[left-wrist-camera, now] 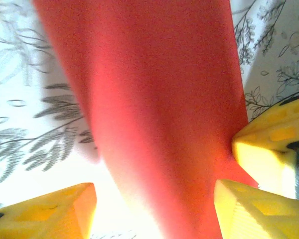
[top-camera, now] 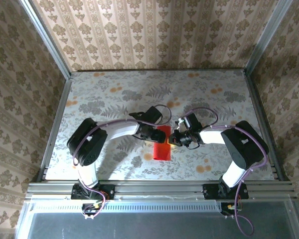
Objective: Fold a paper plane with a square sheet of paper (fold left side to right side)
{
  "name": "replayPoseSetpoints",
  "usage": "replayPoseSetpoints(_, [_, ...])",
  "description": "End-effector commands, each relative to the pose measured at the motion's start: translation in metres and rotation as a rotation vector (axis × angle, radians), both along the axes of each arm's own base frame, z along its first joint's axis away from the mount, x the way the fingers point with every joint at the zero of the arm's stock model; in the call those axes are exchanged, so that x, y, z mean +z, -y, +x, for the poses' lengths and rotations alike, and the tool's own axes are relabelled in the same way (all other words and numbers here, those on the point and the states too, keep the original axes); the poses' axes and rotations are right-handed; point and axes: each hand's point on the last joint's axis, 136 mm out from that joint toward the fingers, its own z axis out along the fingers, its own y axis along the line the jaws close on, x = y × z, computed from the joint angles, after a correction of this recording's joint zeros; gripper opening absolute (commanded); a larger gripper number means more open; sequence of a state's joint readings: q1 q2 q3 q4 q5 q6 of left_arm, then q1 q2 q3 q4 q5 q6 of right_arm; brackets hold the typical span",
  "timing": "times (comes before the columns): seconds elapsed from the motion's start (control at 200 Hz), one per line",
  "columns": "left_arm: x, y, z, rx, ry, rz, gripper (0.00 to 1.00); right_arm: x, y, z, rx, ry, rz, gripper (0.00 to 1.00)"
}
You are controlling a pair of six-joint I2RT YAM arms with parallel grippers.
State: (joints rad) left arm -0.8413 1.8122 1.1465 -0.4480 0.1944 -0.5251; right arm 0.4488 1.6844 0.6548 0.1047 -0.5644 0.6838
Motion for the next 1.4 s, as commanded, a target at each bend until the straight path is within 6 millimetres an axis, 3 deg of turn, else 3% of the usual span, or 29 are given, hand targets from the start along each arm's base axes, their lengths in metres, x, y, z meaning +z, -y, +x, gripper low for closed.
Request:
replayPoseSetpoints(0.0, [0.035, -0.008, 0.01, -0.002, 0.073, -0.061, 0.67, -0.044, 0.025, -0.03, -0.015, -0.138, -0.157, 0.0])
replayPoseSetpoints(0.2, [0.067, -0.005, 0.004, -0.025, 0.112, -0.238, 0.64, -0.047, 0.028, -0.032, -0.015, -0.144, -0.172, 0.0])
replayPoseSetpoints(0.36, [0.078, 0.017, -0.011, -0.08, 0.057, -0.475, 0.26, -0.048, 0.029, -0.033, -0.016, -0.143, -0.176, 0.0])
replayPoseSetpoints(0.51, [0.059, 0.023, -0.016, -0.094, 0.007, -0.503, 0.0, -0.047, 0.029, -0.032, -0.018, -0.142, -0.174, 0.0])
replayPoseSetpoints(0.975, [-0.003, 0.003, -0.01, -0.029, -0.053, -0.419, 0.0, -0.053, 0.038, -0.039, -0.006, -0.153, -0.229, 0.0])
replayPoseSetpoints(1.265, [-0.023, -0.017, -0.01, 0.011, -0.073, -0.373, 0.0, -0.054, 0.042, -0.041, 0.0, -0.153, -0.25, 0.0])
replayPoseSetpoints(1.395, [-0.021, -0.022, -0.01, 0.003, -0.071, -0.36, 0.0, -0.053, 0.042, -0.041, 0.0, -0.152, -0.248, 0.0])
